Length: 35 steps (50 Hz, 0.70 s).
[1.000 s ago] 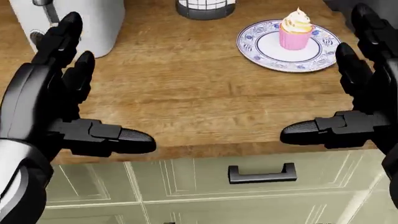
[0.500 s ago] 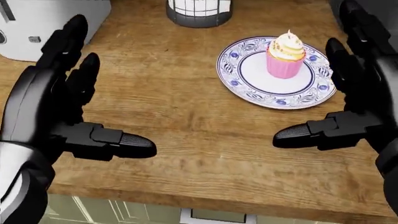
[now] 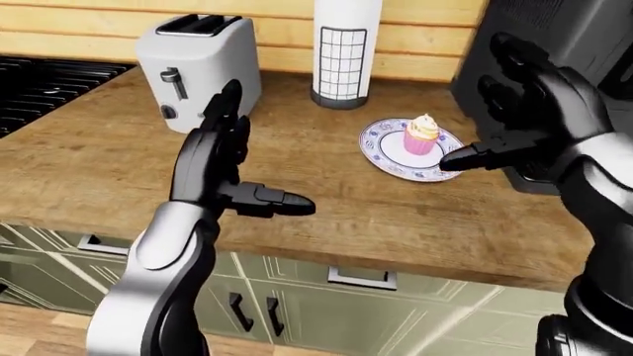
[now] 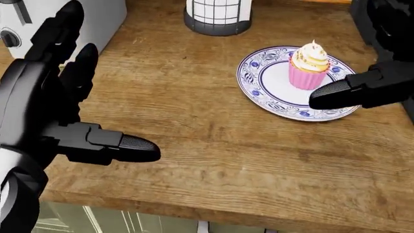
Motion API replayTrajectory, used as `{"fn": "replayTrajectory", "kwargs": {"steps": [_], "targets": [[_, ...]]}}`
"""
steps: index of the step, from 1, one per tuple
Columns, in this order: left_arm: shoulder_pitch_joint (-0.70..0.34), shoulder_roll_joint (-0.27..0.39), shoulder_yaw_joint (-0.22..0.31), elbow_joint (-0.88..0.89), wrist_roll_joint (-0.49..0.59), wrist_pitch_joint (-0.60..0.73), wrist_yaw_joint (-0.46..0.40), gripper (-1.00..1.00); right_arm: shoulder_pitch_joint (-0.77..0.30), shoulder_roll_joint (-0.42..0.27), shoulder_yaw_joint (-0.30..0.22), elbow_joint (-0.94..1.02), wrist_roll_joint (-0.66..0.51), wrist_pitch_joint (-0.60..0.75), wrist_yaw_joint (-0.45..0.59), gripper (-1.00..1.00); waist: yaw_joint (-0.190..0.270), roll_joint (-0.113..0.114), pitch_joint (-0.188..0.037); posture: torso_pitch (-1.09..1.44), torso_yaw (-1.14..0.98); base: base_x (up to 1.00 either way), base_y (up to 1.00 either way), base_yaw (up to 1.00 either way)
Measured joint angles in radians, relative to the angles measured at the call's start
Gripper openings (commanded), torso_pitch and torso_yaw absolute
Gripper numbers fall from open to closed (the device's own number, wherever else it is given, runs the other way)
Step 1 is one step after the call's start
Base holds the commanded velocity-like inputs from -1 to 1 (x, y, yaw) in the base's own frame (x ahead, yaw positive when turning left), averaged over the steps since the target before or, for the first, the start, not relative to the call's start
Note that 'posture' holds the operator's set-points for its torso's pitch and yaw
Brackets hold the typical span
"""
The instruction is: Move the dessert items from the plate to the tray.
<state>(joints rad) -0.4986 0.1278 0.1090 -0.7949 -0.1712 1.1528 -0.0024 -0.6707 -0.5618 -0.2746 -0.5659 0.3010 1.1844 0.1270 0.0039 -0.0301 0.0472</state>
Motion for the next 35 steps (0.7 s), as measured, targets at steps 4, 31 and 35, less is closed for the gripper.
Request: {"fn": "replayTrajectory", "kwargs": {"steps": [4,31,35], "targets": [[-0.008,0.009,0.01,-0.009,-0.006,0.005,0.004,1.0,-0.07,0.01,0.081,0.163,-0.118,-0.047,0.065,1.0,-0.001,0.004,0.001,0.0,0.0,0.0,0.0,0.0],[0.063,0.007,0.019,0.03,-0.043,-0.071,0.005,1.0,-0.417,0.178,0.161,1.073,-0.677,-0.456,0.239,0.99,0.0,0.029,-0.01,0.0,0.0,0.0,0.0,0.0],[0.07,0.008,0.018,0.037,-0.046,-0.082,0.004,1.0,-0.421,0.179,0.171,1.118,-0.679,-0.485,0.216,0.83,0.0,0.031,-0.01,0.0,0.0,0.0,0.0,0.0]]}}
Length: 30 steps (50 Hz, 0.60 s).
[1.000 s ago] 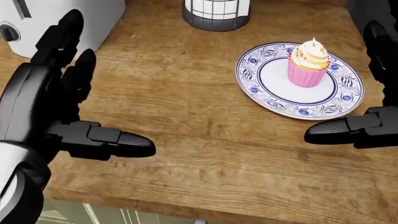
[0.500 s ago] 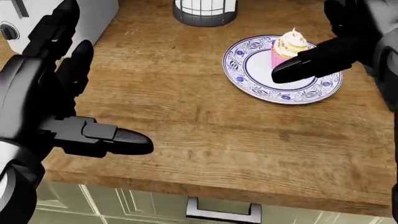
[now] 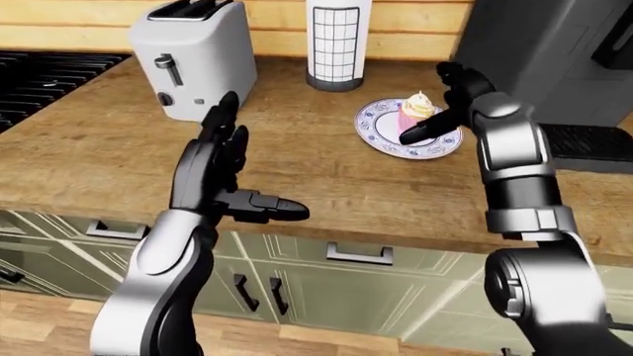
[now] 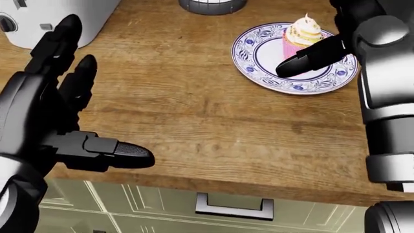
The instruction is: Move the dessert items from the plate to the tray.
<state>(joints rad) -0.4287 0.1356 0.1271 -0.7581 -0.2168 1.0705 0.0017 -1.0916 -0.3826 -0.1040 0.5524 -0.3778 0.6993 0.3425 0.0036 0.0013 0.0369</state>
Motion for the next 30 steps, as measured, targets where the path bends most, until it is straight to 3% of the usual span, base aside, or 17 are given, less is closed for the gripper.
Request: {"fn": "replayTrajectory", "kwargs": {"steps": [13,21,30], "targets": [[0.031,0.008,-0.012,0.048,0.021,-0.07,-0.02,1.0,-0.027,0.0,0.008,0.189,-0.018,-0.137,-0.075,0.58,0.001,0.0,-0.009,0.0,0.0,0.0,0.0,0.0],[0.04,0.0,0.004,0.032,0.006,-0.073,-0.03,1.0,-0.016,0.021,0.038,0.223,-0.1,-0.192,-0.091,0.53,0.001,-0.002,-0.01,0.0,0.0,0.0,0.0,0.0],[0.063,0.002,0.01,0.036,-0.002,-0.089,-0.034,1.0,-0.036,0.034,0.033,0.316,-0.124,-0.275,-0.162,0.22,0.001,-0.001,-0.009,0.0,0.0,0.0,0.0,0.0]]}}
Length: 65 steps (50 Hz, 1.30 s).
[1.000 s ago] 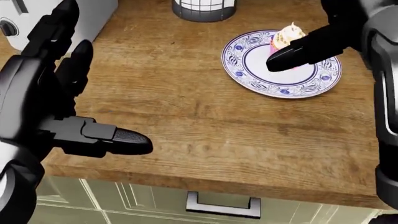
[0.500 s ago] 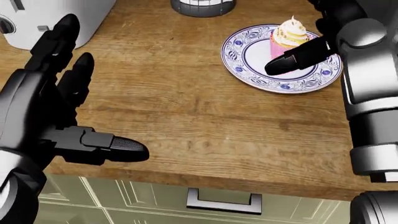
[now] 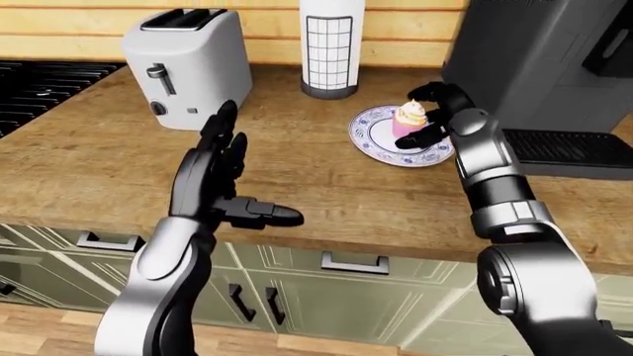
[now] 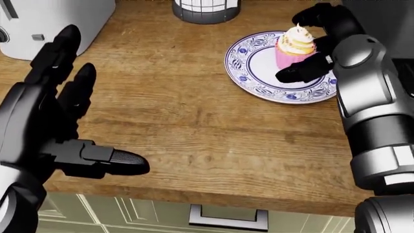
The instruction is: Move the dessert items from the plate to the tray.
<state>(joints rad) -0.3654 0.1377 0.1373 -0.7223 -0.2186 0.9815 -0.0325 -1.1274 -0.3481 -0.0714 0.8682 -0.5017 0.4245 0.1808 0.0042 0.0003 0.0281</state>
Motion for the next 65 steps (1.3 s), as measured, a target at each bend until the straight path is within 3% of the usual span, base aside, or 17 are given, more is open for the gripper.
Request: {"fn": "replayTrajectory", "kwargs": {"steps": [8,11,15,21,22,31,40,46,48,51,52,59,65], "targets": [[0.014,-0.001,-0.004,-0.003,-0.002,-0.014,-0.004,1.0,-0.001,0.004,0.016,0.029,-0.061,-0.045,-0.074,0.05,0.0,-0.002,-0.004,0.0,0.0,0.0,0.0,0.0],[0.019,0.001,-0.003,0.0,0.0,-0.019,-0.008,1.0,0.005,0.001,0.027,0.018,-0.103,-0.055,-0.091,-0.31,0.001,-0.004,-0.004,0.0,0.0,0.0,0.0,0.0],[0.012,0.004,0.004,-0.005,0.0,-0.012,-0.009,1.0,0.006,0.005,0.018,0.01,-0.132,-0.062,-0.104,-0.41,0.002,-0.005,-0.004,0.0,0.0,0.0,0.0,0.0],[0.011,0.006,0.008,-0.016,-0.003,-0.008,-0.01,1.0,-0.004,-0.009,0.016,-0.027,-0.159,-0.049,-0.076,-0.83,0.002,-0.003,0.003,0.0,0.0,0.0,0.0,0.0],[0.008,0.007,0.008,-0.018,-0.003,-0.002,-0.009,1.0,-0.007,-0.013,0.014,-0.043,-0.162,-0.044,-0.067,-1.0,0.003,-0.002,0.006,0.0,0.0,0.0,0.0,0.0],[-0.019,0.015,0.008,-0.053,-0.01,0.05,-0.003,1.0,-0.015,-0.054,-0.008,-0.277,-0.196,-0.009,0.047,-1.0,0.002,-0.004,0.01,0.0,0.0,0.0,0.0,0.0],[-0.156,0.053,0.076,-0.164,-0.07,0.229,0.016,1.0,0.05,-0.063,-0.021,-0.749,-0.177,0.24,0.45,-1.0,-0.003,-0.004,0.019,0.0,0.0,0.0,0.0,0.0],[-0.224,0.079,0.131,-0.201,-0.134,0.328,0.039,1.0,0.064,-0.079,-0.026,-0.911,-0.173,0.335,0.58,-1.0,-0.006,0.0,0.024,0.0,0.0,-0.03,0.05,0.0],[-0.248,0.086,0.15,-0.208,-0.158,0.363,0.049,1.0,0.078,-0.078,-0.019,-0.96,-0.18,0.349,0.615,-1.0,-0.008,0.004,0.007,0.0,0.0,-0.39,0.31,0.0],[-0.281,0.097,0.172,-0.221,-0.201,0.4,0.058,1.0,0.106,-0.076,-0.031,-0.982,-0.186,0.344,0.644,-1.0,-0.006,-0.038,-0.006,0.0,0.0,-0.58,0.48,0.0],[-0.284,0.101,0.18,-0.223,-0.214,0.404,0.062,1.0,0.114,-0.072,-0.036,-0.987,-0.185,0.341,0.648,-1.0,0.0,-0.042,-0.006,0.0,0.0,-0.58,0.59,0.0],[-0.305,0.126,0.219,-0.216,-0.296,0.43,0.108,1.0,0.154,-0.056,-0.039,-1.033,-0.157,0.305,0.657,-1.0,0.023,-0.001,0.023,0.0,0.0,-0.58,0.72,0.0],[-0.314,0.132,0.233,-0.214,-0.375,0.434,0.153,1.0,0.156,-0.048,-0.03,-1.045,-0.16,0.309,0.665,-1.0,0.022,0.076,0.024,0.0,0.0,-0.4,0.87,0.0]]}}
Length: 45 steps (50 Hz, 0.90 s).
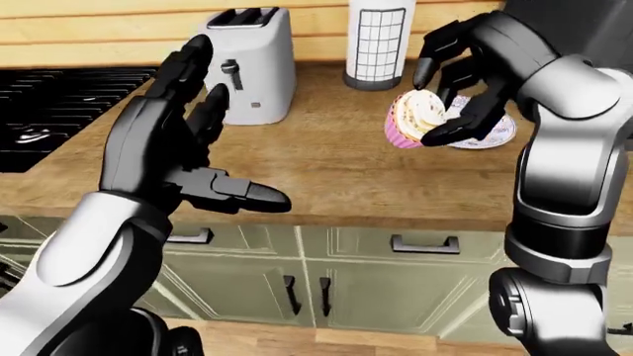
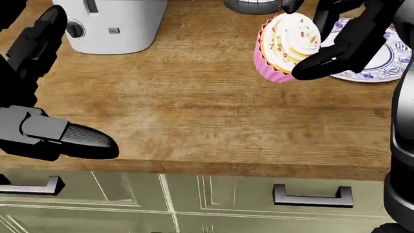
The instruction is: Move the dessert items from the plate to the tray.
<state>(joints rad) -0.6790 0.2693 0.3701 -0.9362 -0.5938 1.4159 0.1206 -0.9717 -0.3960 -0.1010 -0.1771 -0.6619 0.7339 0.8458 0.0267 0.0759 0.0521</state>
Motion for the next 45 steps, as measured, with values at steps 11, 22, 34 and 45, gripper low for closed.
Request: {"fn": "replayTrajectory", "kwargs": {"steps": [11,22,34,45], "targets": [[0.013,0.056,0.008,0.022,-0.134,-0.045,0.11,1.0,-0.019,0.012,0.003,-0.033,0.004,-0.013,-0.002,-1.0,-0.048,-0.085,0.013,0.0,0.0,-0.1,0.93,0.0],[0.045,0.14,-0.004,0.054,-0.275,-0.117,0.223,1.0,-0.006,0.027,0.014,-0.072,-0.022,-0.009,0.019,-1.0,-0.041,-0.001,0.001,0.0,0.0,-0.01,0.93,0.0],[0.071,0.169,-0.043,0.069,-0.321,-0.177,0.271,1.0,0.008,0.019,0.003,-0.096,-0.034,0.0,0.039,-1.0,-0.049,-0.089,0.016,0.0,0.0,0.0,0.94,0.0],[0.068,0.182,-0.045,0.058,-0.36,-0.183,0.306,1.0,0.006,0.028,0.003,-0.134,-0.045,0.027,0.04,-1.0,-0.044,0.013,0.009,0.0,0.0,0.05,1.0,0.0]]}}
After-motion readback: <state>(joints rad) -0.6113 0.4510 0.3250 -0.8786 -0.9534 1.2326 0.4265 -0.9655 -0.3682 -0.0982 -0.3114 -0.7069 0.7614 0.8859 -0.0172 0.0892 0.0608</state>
